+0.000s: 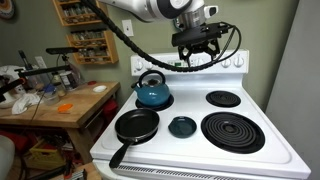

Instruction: Twist the knob on the stove

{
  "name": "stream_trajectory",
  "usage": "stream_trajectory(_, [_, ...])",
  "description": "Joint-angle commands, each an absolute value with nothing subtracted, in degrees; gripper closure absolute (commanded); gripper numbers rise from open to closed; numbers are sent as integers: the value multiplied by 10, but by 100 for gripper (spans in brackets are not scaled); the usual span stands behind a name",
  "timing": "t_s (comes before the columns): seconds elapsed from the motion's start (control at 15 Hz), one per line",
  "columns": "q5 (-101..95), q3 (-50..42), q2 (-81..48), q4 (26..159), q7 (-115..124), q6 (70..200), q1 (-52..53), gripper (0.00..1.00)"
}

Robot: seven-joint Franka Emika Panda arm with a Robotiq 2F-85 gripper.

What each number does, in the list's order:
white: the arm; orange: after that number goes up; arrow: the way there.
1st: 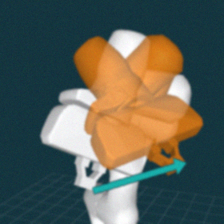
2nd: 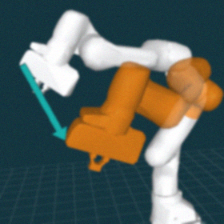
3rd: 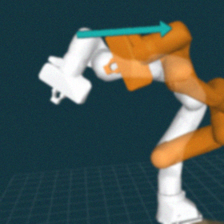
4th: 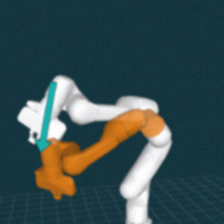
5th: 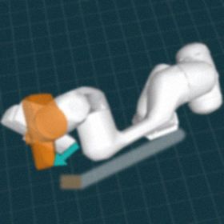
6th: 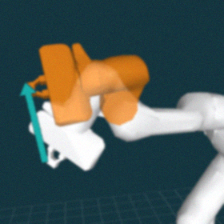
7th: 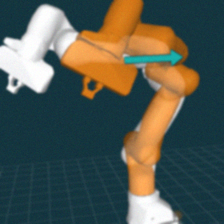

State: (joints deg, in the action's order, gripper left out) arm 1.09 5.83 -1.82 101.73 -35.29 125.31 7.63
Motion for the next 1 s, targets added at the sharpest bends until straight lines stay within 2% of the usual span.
stream_trajectory(0.0, [70,74,-60,982,-406,1283,74,0])
stream_trajectory(0.33, [132,100,-116,927,-462,1287,70,0])
stream_trajectory(0.93, [168,146,-273,750,-508,1264,70,0])
